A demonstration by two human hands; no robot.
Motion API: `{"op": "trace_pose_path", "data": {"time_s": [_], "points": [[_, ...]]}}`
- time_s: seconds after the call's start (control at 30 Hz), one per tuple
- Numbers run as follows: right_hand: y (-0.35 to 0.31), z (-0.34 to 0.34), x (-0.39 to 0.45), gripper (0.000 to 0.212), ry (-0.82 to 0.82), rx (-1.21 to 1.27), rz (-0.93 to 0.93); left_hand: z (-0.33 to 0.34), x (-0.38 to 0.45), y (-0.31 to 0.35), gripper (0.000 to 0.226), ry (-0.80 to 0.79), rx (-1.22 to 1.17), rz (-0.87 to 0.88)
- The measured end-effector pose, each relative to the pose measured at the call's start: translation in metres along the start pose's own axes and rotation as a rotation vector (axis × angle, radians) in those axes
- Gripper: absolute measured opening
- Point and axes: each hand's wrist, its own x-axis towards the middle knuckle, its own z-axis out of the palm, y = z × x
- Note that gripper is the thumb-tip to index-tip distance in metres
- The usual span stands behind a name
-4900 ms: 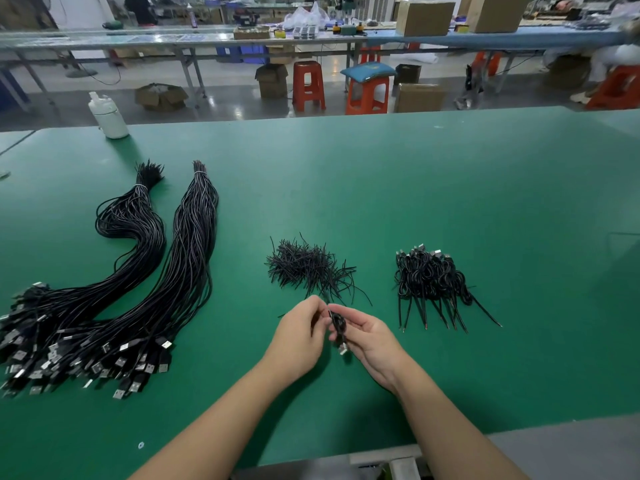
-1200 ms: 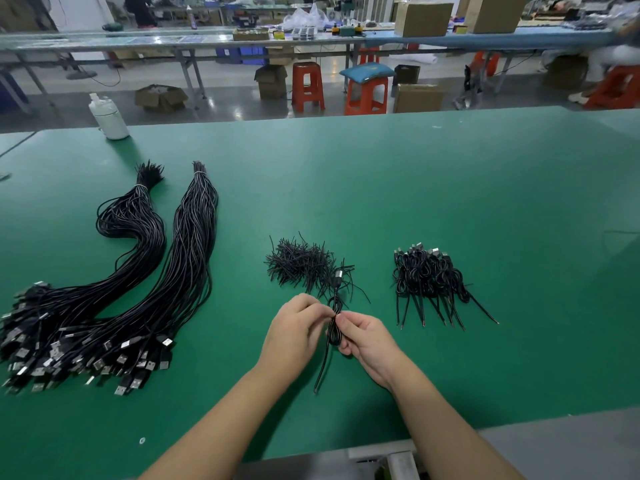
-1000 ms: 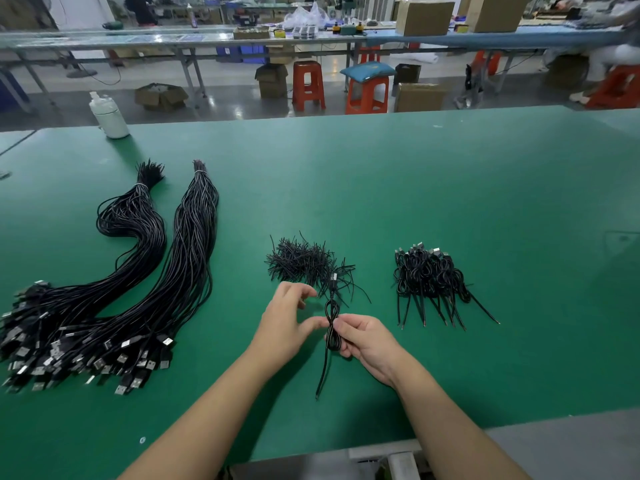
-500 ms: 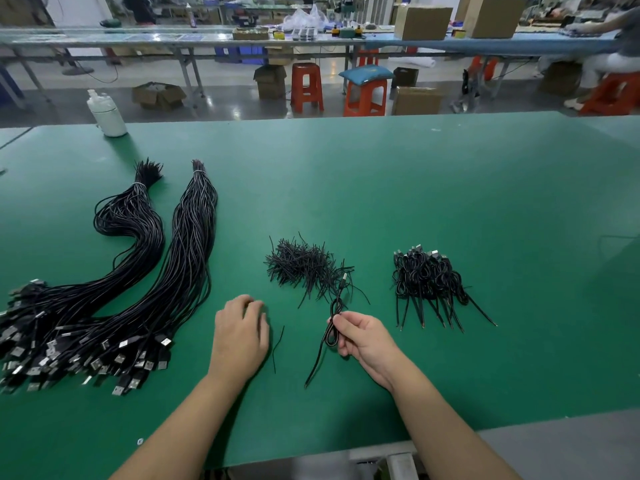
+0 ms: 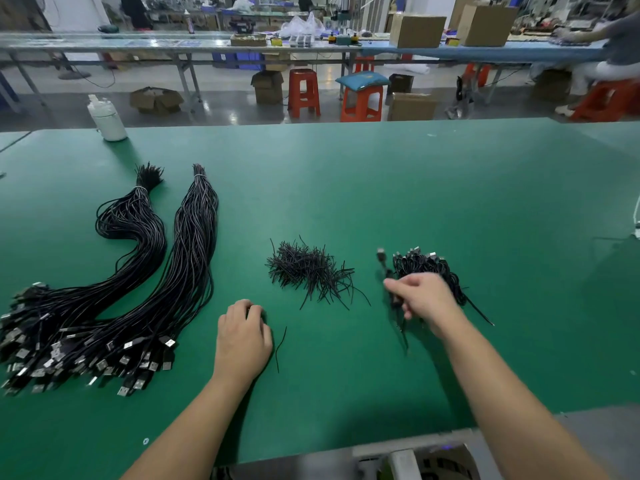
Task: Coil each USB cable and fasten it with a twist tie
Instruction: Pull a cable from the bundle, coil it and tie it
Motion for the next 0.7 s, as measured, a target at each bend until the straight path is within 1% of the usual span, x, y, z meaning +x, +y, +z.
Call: {"op": "trace_pose_path", "data": {"time_s": [0.07, 0.13, 0.23, 0.33, 0.4, 0.47, 0.5, 0.57, 0.63, 0.7], "points": [[-0.01, -0.027, 0.018, 0.019, 0.149, -0.131, -0.006, 0.0, 0.0, 0.001, 0.01, 0.0, -0.005, -0.006], [-0.013, -0.045, 0.032, 0.022, 0.232, -0.27, 0.024, 0.0, 0.0, 0.002, 0.01, 0.006, -0.011, -0.007], [-0.005, -0.054, 0.047, 0.035, 0.273, -0.508, 0.074, 0.0, 0.0, 0.001, 0.011, -0.002, -0.016, -0.002], [0.003, -0.051, 0.047, 0.033, 0.301, -0.645, 0.069, 0.0, 0.0, 0.001, 0.01, -0.002, -0.018, -0.004], [-0.001, -0.043, 0.042, 0.025, 0.357, -0.713, 0.004, 0.0, 0.0, 0.001, 0.01, 0.012, -0.022, -0.003], [-0.008, -0.031, 0.036, 0.022, 0.387, -0.717, -0.129, 0.0, 0.0, 0.001, 0.01, 0.019, -0.024, 0.002], [-0.012, -0.021, 0.032, 0.021, 0.372, -0.686, -0.203, 0.0, 0.0, 0.001, 0.01, 0.019, -0.023, 0.004], [-0.019, 0.003, 0.02, 0.02, 0.279, -0.591, -0.321, 0.0, 0.0, 0.0, 0.01, 0.02, -0.025, 0.005], [-0.022, 0.034, 0.007, 0.019, 0.163, -0.509, -0.37, 0.0, 0.0, -0.001, 0.01, 0.024, -0.031, 0.005], [-0.016, 0.068, -0.004, 0.017, 0.097, -0.485, -0.381, 0.0, 0.0, -0.001, 0.01, 0.025, -0.043, -0.011]]}}
